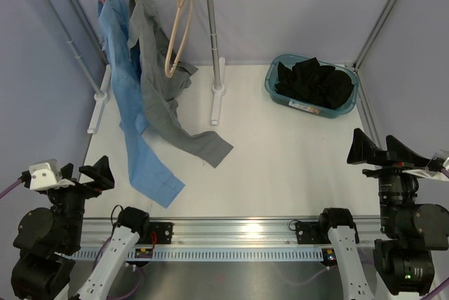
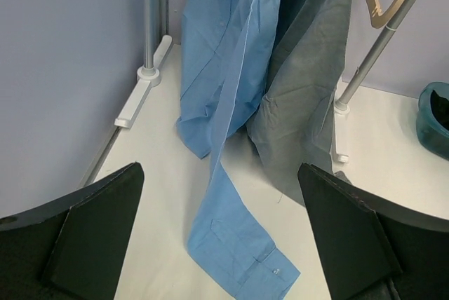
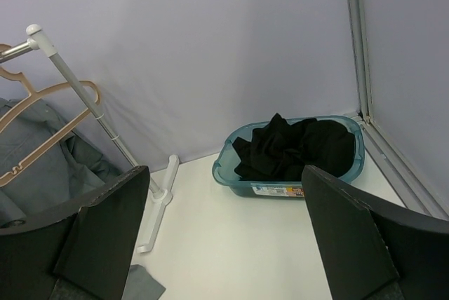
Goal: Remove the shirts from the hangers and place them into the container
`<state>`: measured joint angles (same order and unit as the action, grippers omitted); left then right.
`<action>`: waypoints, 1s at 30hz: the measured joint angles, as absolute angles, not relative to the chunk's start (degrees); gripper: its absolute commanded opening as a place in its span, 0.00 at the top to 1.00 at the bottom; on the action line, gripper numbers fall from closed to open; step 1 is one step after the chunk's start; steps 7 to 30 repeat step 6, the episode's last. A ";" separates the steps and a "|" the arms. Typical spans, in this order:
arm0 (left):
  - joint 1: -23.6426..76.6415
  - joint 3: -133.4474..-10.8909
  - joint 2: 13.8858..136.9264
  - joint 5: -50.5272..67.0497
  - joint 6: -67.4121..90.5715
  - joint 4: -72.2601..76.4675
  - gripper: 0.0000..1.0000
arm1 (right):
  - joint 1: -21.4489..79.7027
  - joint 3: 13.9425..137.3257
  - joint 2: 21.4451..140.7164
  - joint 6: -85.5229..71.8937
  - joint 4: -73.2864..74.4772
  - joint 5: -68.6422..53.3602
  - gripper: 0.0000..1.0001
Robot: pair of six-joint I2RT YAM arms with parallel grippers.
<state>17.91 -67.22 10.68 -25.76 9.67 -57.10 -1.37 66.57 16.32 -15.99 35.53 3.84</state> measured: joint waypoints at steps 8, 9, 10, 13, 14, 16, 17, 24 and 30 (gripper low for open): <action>17.91 -66.94 10.72 -25.74 10.22 -57.17 0.01 | -1.06 66.30 14.39 -15.49 34.65 3.88 0.00; 17.91 -66.94 10.72 -25.74 10.22 -57.17 0.01 | -1.06 66.30 14.39 -15.49 34.65 3.88 0.00; 17.91 -66.94 10.72 -25.74 10.22 -57.17 0.01 | -1.06 66.30 14.39 -15.49 34.65 3.88 0.00; 17.91 -66.94 10.72 -25.74 10.22 -57.17 0.01 | -1.06 66.30 14.39 -15.49 34.65 3.88 0.00; 17.91 -66.94 10.72 -25.74 10.22 -57.17 0.01 | -1.06 66.30 14.39 -15.49 34.65 3.88 0.00; 17.91 -66.94 10.72 -25.74 10.22 -57.17 0.01 | -1.06 66.30 14.39 -15.49 34.65 3.88 0.00; 17.91 -66.94 10.72 -25.74 10.22 -57.17 0.01 | -1.06 66.30 14.39 -15.49 34.65 3.88 0.00; 17.91 -66.94 10.72 -25.74 10.22 -57.17 0.01 | -1.06 66.30 14.39 -15.49 34.65 3.88 0.00; 17.91 -66.94 10.72 -25.74 10.22 -57.17 0.01 | -1.06 66.30 14.39 -15.49 34.65 3.88 0.00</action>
